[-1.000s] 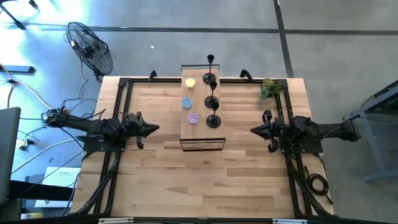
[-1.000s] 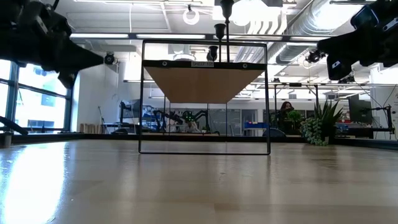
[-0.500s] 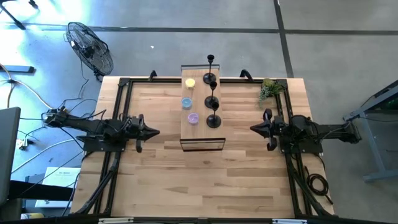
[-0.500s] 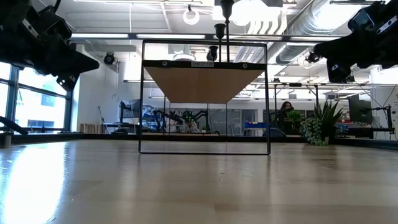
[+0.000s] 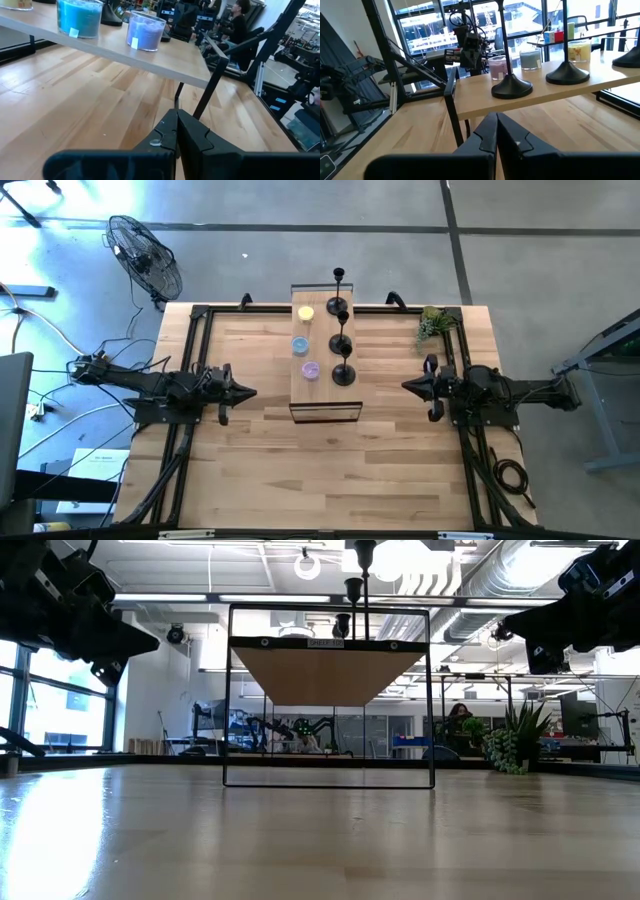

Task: Pick & Place candle stick holders
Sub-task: Return to Home Position

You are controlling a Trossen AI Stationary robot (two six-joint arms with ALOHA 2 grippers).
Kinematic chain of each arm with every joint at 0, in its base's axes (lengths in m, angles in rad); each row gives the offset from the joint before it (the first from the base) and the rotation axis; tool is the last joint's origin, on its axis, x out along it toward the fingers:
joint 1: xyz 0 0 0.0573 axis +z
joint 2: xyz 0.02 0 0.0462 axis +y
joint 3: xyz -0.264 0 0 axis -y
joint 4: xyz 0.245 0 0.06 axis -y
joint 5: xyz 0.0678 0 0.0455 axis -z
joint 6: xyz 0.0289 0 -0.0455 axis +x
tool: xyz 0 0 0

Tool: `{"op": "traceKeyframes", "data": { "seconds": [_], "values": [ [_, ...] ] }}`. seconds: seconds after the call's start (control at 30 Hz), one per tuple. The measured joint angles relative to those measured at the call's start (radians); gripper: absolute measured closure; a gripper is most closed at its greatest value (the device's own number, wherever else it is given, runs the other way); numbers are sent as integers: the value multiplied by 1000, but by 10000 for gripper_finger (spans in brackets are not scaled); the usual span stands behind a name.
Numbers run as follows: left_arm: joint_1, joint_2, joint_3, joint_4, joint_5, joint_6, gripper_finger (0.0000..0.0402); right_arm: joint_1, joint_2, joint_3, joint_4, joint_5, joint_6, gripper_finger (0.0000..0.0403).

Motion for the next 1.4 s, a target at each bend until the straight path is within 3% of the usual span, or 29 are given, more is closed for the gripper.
{"op": "traceKeyframes", "data": {
  "seconds": [0.53, 0.9, 1.4],
  "values": [
    [0, -7, 0, -1, 5, -1, 400, 0, 0, 0, -7, 1, 0, 399],
    [0, -159, 0, -1, 14, -1, 400, 0, 0, 0, -9, 1, -3, 396],
    [0, -159, 0, 1, 13, -1, 400, 0, 0, 0, -4, -1, -3, 398]
  ]
}}
